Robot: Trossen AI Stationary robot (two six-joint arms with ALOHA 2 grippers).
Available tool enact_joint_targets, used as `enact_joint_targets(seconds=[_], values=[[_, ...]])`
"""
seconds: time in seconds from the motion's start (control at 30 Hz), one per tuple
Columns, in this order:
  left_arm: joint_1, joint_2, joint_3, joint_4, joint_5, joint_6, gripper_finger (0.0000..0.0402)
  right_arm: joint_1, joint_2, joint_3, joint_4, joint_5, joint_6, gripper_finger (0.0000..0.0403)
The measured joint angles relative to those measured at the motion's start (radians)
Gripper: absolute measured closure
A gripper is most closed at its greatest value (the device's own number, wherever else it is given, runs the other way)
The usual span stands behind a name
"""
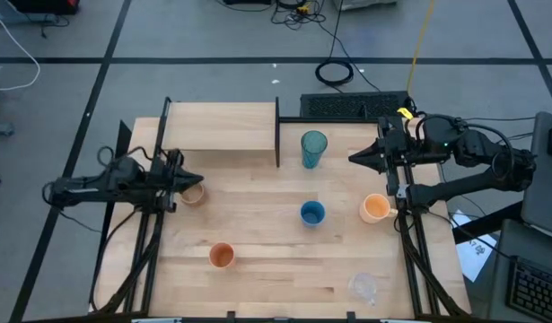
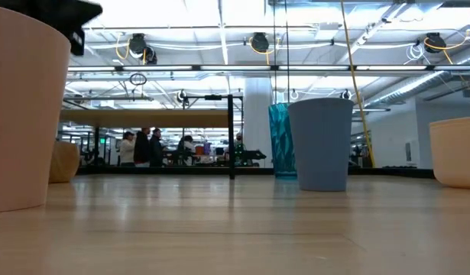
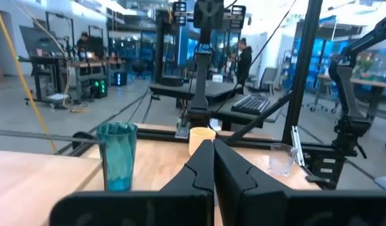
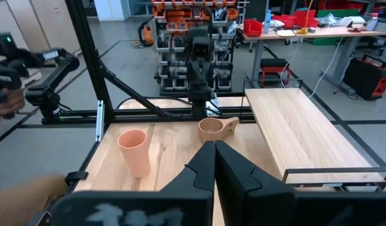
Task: Stack small to large cups/mugs on shelf
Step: Put the light blue cup on the shelf
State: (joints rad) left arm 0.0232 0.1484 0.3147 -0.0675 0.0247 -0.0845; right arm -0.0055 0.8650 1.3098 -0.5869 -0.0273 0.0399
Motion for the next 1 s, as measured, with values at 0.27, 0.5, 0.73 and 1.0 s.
enact_joint_targets(seconds=[0.27,0.5,0.73,1.0], values=[[-0.027,0.303,0.411,-0.242,-0.056,0.012,0.0401,0.000,0.000,0.000,-0.001,0.000,-0.002,0.0403],[-0.061,0.588,0.798,-0.509,-0.075,0.037,0.0401,0.000,0.000,0.000,-0.023,0.000,0.000,0.0403],[-0.136,0.787,1.032,-0.734,-0.147,-0.026,0.0401,0.000,0.000,-0.001,-0.050,0.000,0.000,0.0403],[-0.306,0.873,1.040,-0.753,-0.288,-0.029,0.0401,0.001,0.001,-0.001,-0.081,0.000,0.001,0.0403]])
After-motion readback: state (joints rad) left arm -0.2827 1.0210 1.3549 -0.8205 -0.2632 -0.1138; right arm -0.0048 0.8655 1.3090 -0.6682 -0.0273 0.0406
